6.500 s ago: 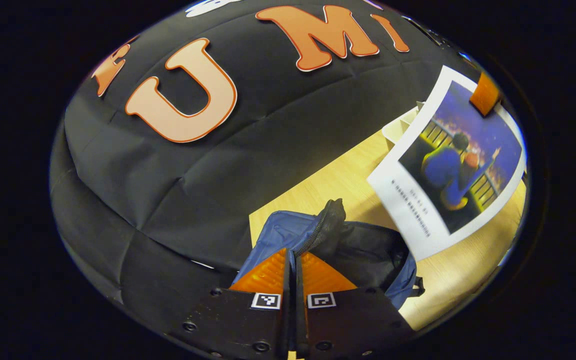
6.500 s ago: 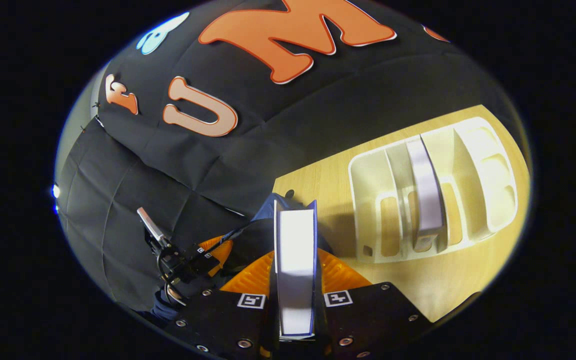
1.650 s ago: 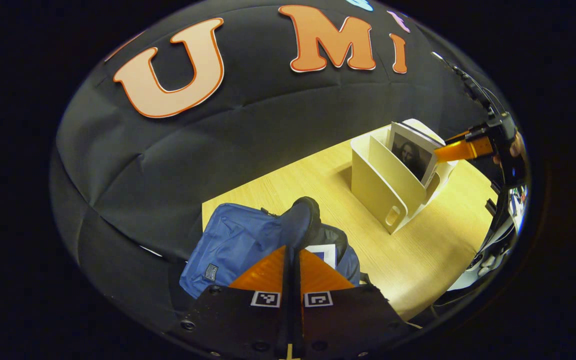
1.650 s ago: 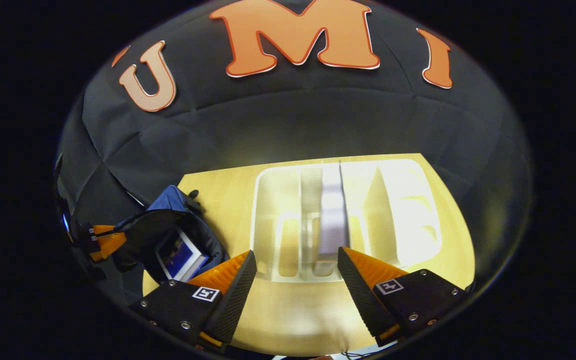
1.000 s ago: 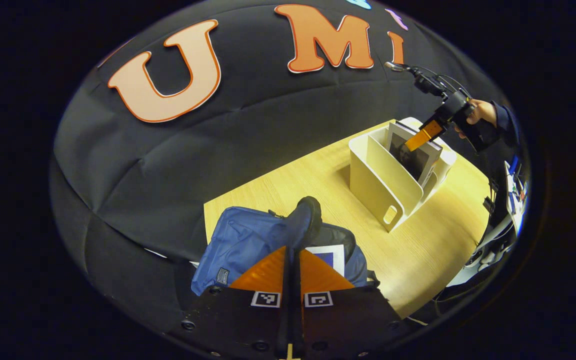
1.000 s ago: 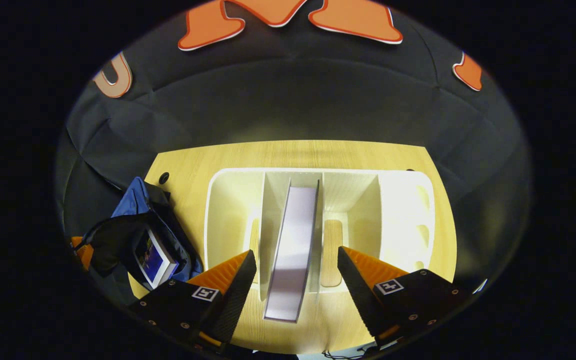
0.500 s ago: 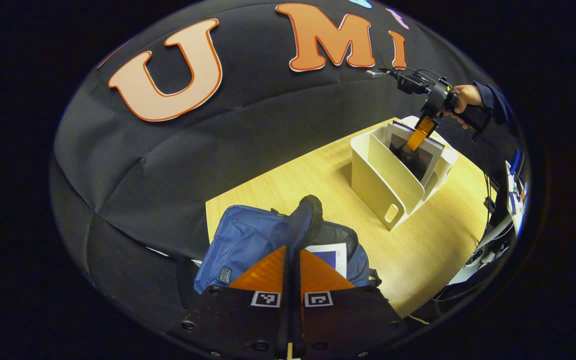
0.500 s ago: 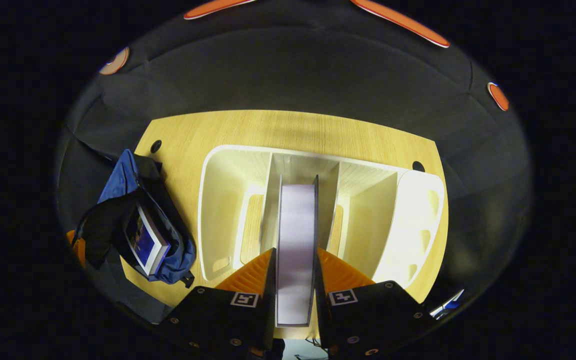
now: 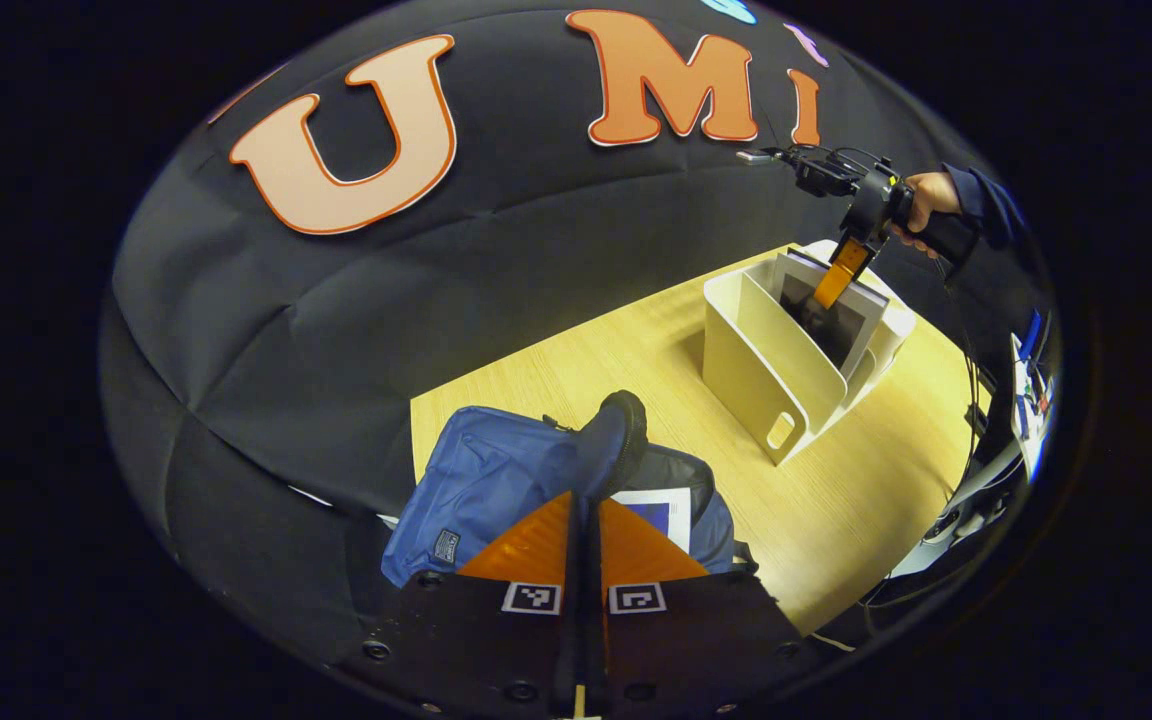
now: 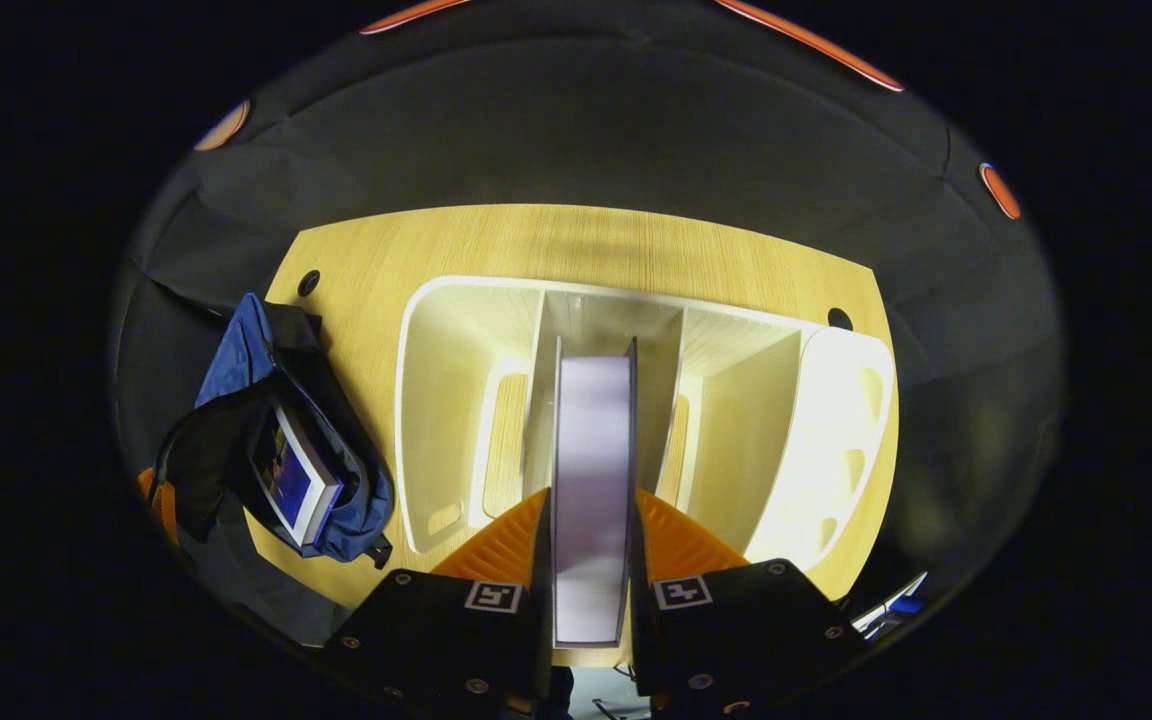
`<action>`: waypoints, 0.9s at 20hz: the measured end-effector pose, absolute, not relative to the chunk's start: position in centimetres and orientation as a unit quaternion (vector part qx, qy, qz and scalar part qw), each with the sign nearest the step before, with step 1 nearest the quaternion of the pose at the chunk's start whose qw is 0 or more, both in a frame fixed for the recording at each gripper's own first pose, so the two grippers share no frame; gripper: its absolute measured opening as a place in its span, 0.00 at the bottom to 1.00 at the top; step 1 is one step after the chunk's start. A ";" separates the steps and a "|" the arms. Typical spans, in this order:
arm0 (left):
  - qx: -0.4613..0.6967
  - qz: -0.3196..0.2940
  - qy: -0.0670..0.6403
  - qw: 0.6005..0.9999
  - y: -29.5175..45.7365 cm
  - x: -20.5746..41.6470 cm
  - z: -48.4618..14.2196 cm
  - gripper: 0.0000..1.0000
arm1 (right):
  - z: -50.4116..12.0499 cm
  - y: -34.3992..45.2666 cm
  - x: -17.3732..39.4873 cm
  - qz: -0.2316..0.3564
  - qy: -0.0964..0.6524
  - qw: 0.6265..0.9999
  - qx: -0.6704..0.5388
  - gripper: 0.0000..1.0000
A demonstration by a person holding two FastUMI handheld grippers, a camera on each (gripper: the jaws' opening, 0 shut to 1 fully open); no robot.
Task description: Open the schoolbag, grab two books from the bookshelf and put them into the schoolbag.
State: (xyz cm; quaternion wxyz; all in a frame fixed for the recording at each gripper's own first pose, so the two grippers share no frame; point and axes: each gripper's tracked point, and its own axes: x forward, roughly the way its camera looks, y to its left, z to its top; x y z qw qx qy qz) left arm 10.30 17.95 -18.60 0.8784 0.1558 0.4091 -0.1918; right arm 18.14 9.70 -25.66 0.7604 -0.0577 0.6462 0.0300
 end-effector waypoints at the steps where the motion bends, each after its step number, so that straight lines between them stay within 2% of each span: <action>1: 0.155 -0.192 0.408 0.879 18.1 10.3 -18.6 0.04 | -25.6 9.8 18.1 0.028 0.647 0.760 -0.057 0.33; 8: 0.146 -0.190 0.407 0.881 18.2 9.7 -18.5 0.04 | -23.5 9.6 16.6 0.042 0.650 0.757 -0.053 0.29; 18: 0.147 -0.188 0.404 0.883 18.1 8.8 -18.1 0.04 | -13.7 8.2 15.7 0.050 0.592 0.804 -0.036 0.28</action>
